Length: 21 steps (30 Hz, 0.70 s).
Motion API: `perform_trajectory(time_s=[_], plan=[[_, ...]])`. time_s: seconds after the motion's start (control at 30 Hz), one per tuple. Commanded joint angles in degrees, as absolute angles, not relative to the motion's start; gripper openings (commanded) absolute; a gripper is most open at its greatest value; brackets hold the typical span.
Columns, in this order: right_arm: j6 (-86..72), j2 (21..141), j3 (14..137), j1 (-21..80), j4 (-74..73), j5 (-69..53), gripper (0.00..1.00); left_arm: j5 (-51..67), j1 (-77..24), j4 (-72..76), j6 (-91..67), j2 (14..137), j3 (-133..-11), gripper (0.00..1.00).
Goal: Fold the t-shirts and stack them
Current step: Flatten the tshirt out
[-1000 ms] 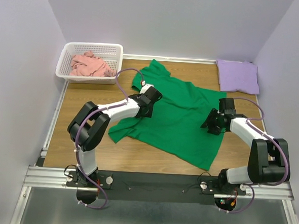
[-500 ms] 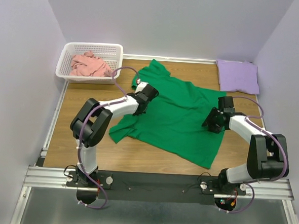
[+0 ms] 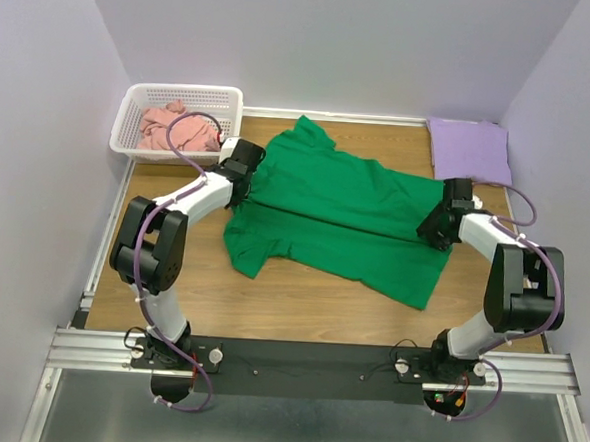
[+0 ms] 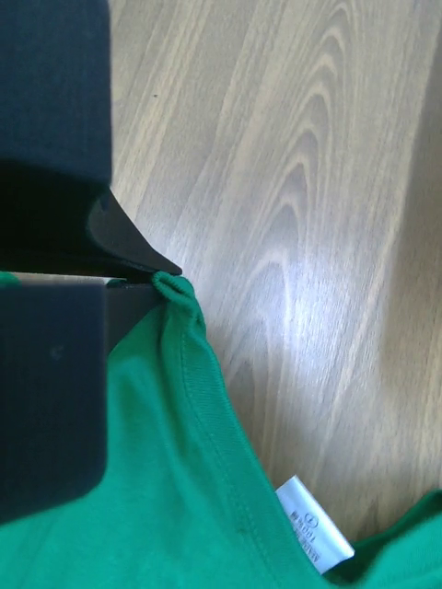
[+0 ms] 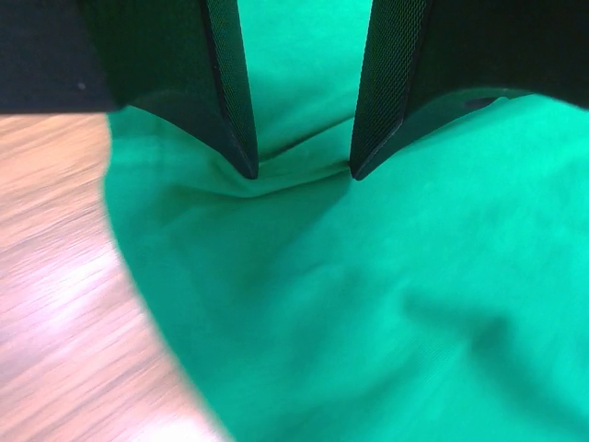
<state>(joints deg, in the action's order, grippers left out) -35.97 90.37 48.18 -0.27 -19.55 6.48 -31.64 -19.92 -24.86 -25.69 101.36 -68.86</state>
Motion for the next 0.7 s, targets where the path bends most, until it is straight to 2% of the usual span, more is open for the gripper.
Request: perform_trajectory(time_s=[0.0, 0.03, 0.13, 0.17, 0.23, 0.3, 0.5, 0.6, 0.67], plan=[[-32.53, 92.55, 51.93, -3.16, -22.59, 15.29, 0.54, -33.23, -19.16, -24.08, -25.14, 100.46, -69.08, 0.18], [-31.91, 91.94, 52.73, -3.16, -23.02, 13.9, 0.55, -32.53, -19.16, -24.08, -25.22, 99.94, -69.43, 0.34], [-29.8, 89.83, 54.67, -3.08, -23.64, 9.25, 0.58, -30.15, -19.16, -24.08, -25.84, 97.31, -69.17, 0.62], [-29.45, 87.91, 54.93, -2.99, -24.16, 8.27, 0.59, -29.1, -19.16, -24.43, -26.45, 96.25, -68.73, 0.78], [-29.18, 85.97, 54.58, -2.29, -25.74, 6.07, 0.61, -27.87, -19.07, -25.83, -27.59, 92.39, -67.86, 0.89], [-28.3, 82.63, 54.23, -1.67, -26.98, 4.75, 0.64, -27.25, -19.16, -27.15, -30.13, 89.4, -66.8, 0.92], [-27.95, 75.68, 49.14, 0.0, -30.67, -1.74, 0.64, -19.96, -20.21, -30.5, -38.48, 75.87, -55.04, 0.91], [-28.83, 73.66, 46.59, 3.33, -30.67, -4.39, 0.64, -17.15, -21.97, -30.41, -42.27, 71.9, -49.15, 0.81], [-29.35, 74.0, 44.92, 4.65, -30.5, -6.06, 0.63, -14.34, -23.46, -28.75, -43.59, 71.54, -45.71, 0.7]])
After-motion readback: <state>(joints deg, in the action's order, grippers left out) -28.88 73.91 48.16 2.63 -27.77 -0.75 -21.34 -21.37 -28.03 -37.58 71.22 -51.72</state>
